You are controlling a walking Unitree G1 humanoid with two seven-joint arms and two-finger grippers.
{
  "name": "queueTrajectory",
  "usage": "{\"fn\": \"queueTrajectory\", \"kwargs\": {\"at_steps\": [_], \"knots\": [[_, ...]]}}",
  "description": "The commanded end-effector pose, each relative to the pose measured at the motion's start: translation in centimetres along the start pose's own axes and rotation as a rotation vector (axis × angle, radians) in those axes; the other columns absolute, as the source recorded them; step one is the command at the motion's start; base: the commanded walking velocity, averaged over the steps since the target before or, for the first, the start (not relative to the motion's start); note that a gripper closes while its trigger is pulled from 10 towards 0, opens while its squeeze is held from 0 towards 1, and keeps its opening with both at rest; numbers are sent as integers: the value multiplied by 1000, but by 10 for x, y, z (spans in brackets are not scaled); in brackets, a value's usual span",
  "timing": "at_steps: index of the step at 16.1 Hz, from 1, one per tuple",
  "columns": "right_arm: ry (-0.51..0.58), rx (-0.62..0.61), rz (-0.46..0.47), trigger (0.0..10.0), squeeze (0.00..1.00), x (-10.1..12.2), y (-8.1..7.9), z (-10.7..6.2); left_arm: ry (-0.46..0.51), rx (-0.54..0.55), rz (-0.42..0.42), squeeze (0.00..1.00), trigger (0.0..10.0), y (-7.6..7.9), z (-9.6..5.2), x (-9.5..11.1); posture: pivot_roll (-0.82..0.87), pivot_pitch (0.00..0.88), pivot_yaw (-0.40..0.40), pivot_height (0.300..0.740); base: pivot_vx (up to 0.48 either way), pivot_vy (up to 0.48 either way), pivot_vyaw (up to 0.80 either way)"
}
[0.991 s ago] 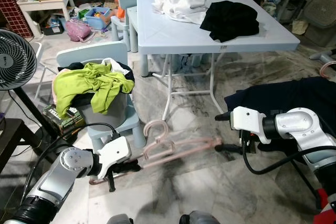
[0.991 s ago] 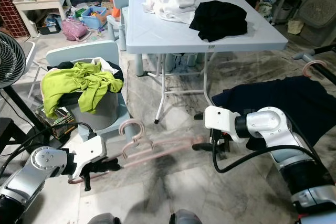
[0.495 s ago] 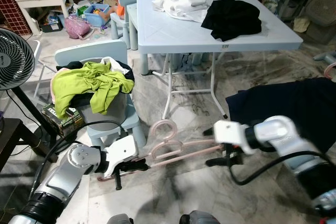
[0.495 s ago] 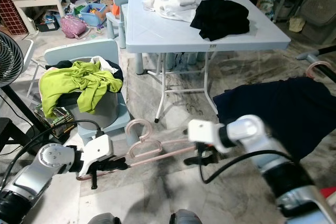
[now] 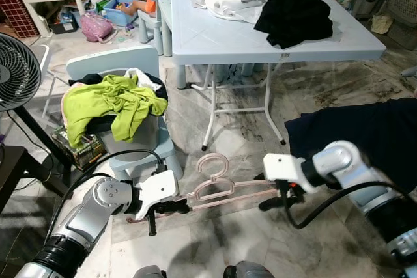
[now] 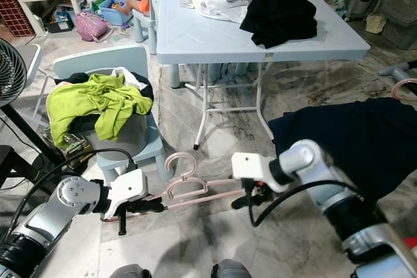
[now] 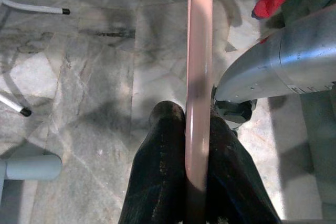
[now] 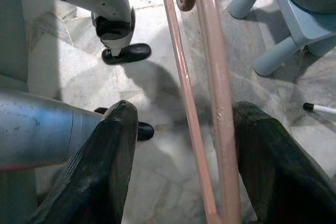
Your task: Hang hanger
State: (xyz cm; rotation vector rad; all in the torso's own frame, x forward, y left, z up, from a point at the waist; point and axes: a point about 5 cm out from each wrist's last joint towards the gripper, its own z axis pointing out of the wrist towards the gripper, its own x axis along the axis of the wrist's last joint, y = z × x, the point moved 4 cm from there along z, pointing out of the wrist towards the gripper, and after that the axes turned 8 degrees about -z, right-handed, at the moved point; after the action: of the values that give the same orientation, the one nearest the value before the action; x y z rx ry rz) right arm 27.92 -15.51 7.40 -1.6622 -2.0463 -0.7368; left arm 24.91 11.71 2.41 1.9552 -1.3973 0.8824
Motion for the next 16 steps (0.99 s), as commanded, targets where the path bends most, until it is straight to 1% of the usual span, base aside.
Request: {"fn": "queueTrajectory", "kwargs": {"at_steps": [1,8,14,16], "knots": [[-10,50,-23,0,0,4,-1,-2,-11,-11,19,0,10000,1,2,0,-80,25,-4,740,0,0,0],[31,50,26,0,0,14,3,3,-13,-12,31,0,10000,2,6,0,-82,28,-9,740,0,0,0],[14,42,45,0,0,11,4,8,-7,-9,34,0,10000,1,8,1,-81,18,-14,740,0,0,0],[-16,51,23,0,0,7,2,11,-6,-7,35,0,10000,1,9,1,-81,17,-15,740,0,0,0]]}}
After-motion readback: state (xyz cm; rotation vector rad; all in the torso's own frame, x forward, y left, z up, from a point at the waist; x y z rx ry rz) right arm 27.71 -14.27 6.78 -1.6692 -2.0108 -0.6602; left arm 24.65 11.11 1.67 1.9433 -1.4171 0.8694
